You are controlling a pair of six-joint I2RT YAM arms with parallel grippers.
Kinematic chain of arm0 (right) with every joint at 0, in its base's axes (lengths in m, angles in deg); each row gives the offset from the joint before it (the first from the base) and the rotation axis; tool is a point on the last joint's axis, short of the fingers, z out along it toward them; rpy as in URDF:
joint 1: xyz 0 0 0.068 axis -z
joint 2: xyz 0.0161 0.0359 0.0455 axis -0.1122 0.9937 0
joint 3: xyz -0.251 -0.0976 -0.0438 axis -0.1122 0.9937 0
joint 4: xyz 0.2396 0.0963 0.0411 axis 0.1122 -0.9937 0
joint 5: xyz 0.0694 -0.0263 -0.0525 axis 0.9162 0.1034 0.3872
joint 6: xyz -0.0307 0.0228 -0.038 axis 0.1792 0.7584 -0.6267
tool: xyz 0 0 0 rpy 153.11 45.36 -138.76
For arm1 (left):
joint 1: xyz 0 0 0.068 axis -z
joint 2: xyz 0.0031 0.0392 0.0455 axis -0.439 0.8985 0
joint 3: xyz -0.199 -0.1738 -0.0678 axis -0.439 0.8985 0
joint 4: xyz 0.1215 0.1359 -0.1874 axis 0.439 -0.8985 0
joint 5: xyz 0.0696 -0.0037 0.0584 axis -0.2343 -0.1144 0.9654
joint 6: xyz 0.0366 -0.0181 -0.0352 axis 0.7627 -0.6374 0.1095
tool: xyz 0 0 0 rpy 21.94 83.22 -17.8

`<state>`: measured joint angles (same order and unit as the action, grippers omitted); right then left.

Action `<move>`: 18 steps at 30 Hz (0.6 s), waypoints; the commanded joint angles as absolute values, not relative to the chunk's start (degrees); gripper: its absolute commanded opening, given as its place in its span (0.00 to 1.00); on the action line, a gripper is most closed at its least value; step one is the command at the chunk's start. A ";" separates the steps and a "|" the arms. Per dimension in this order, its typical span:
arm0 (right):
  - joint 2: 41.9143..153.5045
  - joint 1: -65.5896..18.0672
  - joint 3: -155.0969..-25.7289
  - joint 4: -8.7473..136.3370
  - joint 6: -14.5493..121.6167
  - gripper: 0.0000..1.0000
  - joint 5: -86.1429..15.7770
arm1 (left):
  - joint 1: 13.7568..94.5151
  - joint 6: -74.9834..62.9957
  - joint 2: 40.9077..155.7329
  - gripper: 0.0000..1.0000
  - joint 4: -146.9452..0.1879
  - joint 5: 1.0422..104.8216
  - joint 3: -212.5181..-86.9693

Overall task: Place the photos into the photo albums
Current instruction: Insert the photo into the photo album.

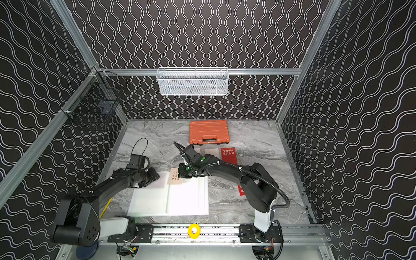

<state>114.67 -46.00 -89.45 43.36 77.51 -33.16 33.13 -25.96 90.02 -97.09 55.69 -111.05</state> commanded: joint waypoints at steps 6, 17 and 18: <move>114.80 -46.16 -87.05 43.85 77.54 0.00 -30.92 | 32.57 -24.74 89.23 0.48 -98.08 57.50 -111.42; 116.04 -45.55 -85.29 46.78 77.61 0.00 -27.33 | 29.92 -24.63 87.00 0.48 -99.54 57.58 -113.44; 116.14 -45.37 -85.30 47.00 77.71 0.00 -27.17 | 29.74 -24.46 86.80 0.48 -99.82 57.69 -113.61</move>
<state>115.76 -45.57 -85.27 45.26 77.51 -28.37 30.20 -25.90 87.36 -98.47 57.26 -112.93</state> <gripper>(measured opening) 0.051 0.476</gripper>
